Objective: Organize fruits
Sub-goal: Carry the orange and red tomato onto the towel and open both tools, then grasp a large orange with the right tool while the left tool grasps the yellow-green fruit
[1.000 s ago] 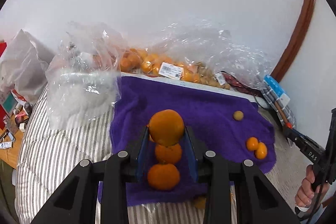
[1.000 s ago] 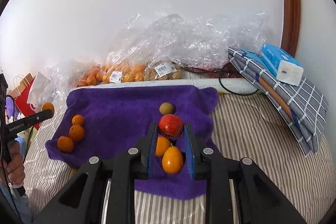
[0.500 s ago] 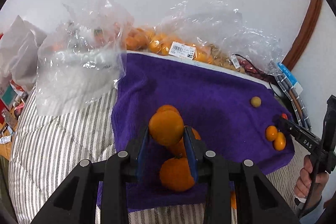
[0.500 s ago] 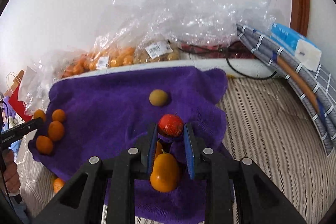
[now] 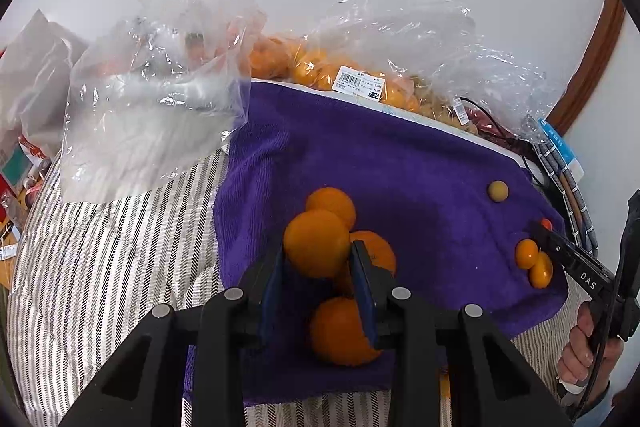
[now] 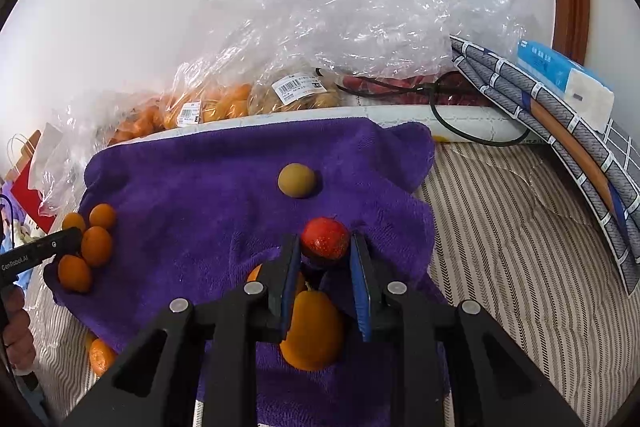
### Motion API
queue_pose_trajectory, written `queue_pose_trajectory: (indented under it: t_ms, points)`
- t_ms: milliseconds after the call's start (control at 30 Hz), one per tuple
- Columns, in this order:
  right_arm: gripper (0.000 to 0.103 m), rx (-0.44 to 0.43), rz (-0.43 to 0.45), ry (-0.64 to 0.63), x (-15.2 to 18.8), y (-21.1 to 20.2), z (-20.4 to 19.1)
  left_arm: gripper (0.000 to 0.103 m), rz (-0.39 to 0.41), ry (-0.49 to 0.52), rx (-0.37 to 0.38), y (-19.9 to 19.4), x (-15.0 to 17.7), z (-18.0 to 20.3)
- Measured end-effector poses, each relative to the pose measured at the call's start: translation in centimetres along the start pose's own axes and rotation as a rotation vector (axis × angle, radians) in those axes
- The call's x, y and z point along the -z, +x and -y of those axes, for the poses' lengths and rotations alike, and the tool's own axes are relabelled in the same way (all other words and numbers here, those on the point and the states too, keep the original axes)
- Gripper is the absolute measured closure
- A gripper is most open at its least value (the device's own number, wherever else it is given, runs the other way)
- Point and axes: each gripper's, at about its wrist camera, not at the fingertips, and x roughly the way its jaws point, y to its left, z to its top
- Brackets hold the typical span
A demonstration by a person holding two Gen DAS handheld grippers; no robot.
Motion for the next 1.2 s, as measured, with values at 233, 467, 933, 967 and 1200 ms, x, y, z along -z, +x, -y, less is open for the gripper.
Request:
queue_pose_trajectory:
  t_ms: [233,467,933,967,1200]
  points:
    - [0.068,-0.017,0.001,0.004,0.2,-0.4,0.0,0.071,0.014,0.020,-0.016,0.0,0.1,0.2]
    - [0.059,0.029,0.034,-0.057,0.6,-1.7,-1.4,0.068,0.022,0.023,-0.017,-0.4,0.0,0.1]
    - [0.058,-0.101,-0.008,-0.074,2.6,-6.5,-7.5,0.059,0.116,0.032,-0.048,-3.9,-0.6,0.1]
    - [0.058,-0.111,-0.017,-0.090,3.1,-6.5,-8.2,0.059,0.114,0.030,-0.048,-4.4,-0.6,0.1]
    - [0.058,-0.205,-0.066,-0.198,6.6,-7.3,-13.3,0.058,0.115,0.064,-0.049,-7.8,0.6,-0.4]
